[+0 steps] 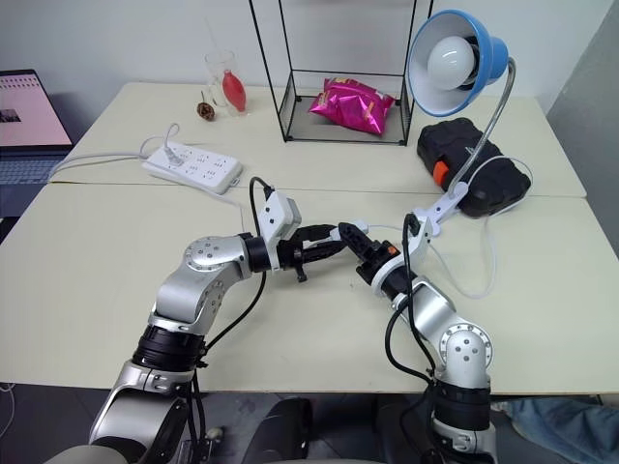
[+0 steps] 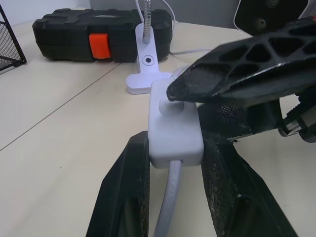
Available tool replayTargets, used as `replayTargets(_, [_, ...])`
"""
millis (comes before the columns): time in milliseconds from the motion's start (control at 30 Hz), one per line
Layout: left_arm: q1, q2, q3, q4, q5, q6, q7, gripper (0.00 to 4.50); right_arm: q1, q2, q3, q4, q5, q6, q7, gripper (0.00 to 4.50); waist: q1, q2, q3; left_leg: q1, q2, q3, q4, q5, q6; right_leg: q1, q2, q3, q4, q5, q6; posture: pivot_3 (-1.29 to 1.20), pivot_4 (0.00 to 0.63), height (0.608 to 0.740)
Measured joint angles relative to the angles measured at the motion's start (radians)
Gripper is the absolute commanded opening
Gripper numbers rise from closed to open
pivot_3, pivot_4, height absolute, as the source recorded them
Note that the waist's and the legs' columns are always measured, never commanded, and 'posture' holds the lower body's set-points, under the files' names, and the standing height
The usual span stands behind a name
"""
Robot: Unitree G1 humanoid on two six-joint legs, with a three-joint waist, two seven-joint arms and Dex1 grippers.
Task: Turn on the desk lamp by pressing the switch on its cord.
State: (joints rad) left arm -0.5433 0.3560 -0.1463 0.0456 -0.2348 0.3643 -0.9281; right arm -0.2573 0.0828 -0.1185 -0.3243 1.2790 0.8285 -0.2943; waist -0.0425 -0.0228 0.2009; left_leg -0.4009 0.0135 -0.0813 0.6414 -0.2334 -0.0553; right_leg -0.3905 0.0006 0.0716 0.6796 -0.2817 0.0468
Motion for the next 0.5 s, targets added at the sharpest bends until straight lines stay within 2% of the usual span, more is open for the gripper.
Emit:
replayTargets(167, [0.0,0.003,-0.003,0.0,0.0,-0.001,-0.001,1.12,0.0,0.0,0.005,0.001,0.002,0.0,-0.009,0.83,0.0,0.0,0.0,0.0,0.0,0.0,0.0,0.0,0.0,0.0,0.0,0.0,0.0,0.0,0.0,0.0,0.15,0.74])
replayTargets(233, [0.0,0.005,-0.002,0.0,-0.001,-0.002,-0.001,1.11,0.0,0.0,0.01,0.001,0.01,-0.001,-0.009,0.56,-0.001,0.0,0.0,0.0,0.0,0.0,0.0,0.0,0.0,0.0,0.0,0.0,0.0,0.0,0.0,0.0,0.15,0.74])
replayTargets(500, [0.0,0.011,-0.002,0.0,-0.003,-0.004,-0.001,1.11,0.0,0.0,0.011,0.008,0.023,-0.004,-0.011,0.55,-0.001,0.0,0.0,0.0,0.0,0.0,-0.001,0.0,0.0,-0.001,0.0,0.0,0.0,-0.001,-0.001,0.0,0.15,0.74])
